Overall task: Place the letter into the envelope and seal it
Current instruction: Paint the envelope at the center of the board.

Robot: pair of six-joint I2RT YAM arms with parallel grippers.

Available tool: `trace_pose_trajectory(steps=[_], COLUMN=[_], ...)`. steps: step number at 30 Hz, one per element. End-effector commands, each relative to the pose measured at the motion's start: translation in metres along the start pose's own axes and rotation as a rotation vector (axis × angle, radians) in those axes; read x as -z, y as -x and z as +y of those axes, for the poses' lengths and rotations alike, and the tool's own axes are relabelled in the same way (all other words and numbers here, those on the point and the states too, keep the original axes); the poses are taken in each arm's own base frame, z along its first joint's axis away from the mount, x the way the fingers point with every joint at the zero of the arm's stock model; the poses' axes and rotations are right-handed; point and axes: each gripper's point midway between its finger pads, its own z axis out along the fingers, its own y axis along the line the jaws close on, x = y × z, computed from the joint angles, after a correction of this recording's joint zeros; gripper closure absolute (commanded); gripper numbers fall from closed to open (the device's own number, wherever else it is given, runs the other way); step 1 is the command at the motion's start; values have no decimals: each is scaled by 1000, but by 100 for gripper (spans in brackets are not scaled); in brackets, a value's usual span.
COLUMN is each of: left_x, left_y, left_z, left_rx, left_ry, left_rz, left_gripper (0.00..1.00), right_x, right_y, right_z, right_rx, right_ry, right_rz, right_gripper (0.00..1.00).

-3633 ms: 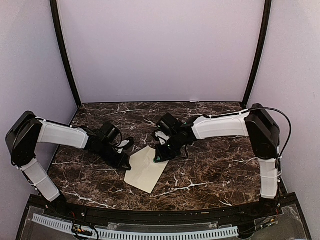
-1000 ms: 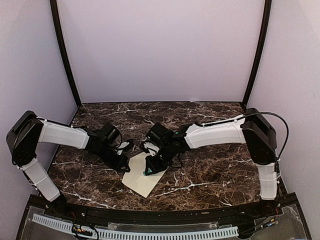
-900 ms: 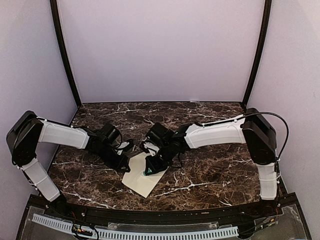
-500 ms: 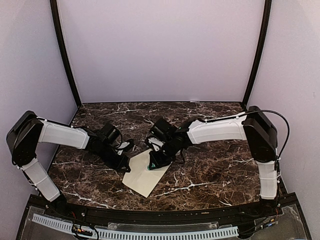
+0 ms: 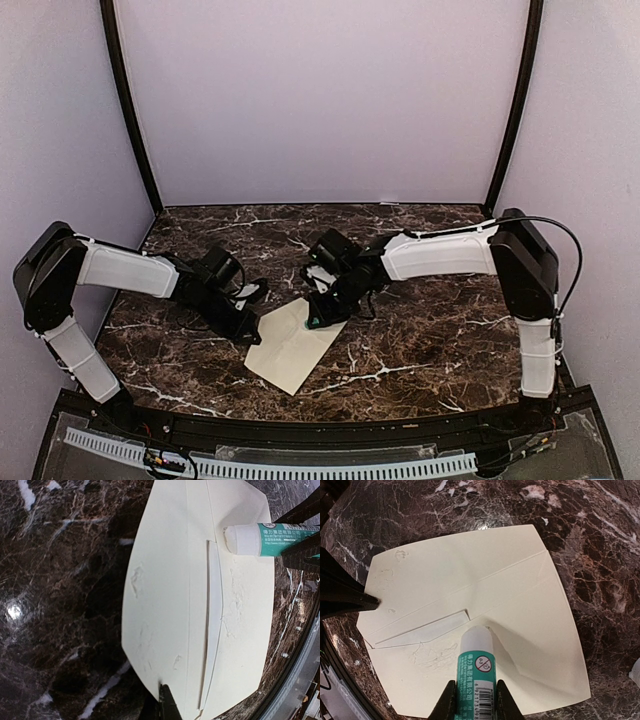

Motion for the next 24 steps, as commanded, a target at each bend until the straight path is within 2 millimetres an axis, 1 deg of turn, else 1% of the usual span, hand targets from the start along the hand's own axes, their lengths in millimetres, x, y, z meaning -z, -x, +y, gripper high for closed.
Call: trace_pose_trajectory(steps=[1,7,12,19,22,24], left_x=[0,0,0,0,0,0], left_y=[-4,-3,-4,-4,-4,-4], left_z=[2,1,1,2,2,2], left_rx=[-6,-7,-7,-8,-7,-9], left_ry=[19,15,15,20,21,21], left_rz=[26,24,25,26,25,25], left_gripper=[100,100,100,100,100,100], right_x=[-5,-11,-14,-16,-16,-16], right_y=[-38,-50,-61,-76,-75,-73], right_z=[-7,20,33,51,54,52], right_rx=[12,32,44,59,64,61], right_ry=[-59,-1,27,62,66,53], right_rz=[115,136,167,204,199,193], right_gripper=[87,87,87,87,87,87])
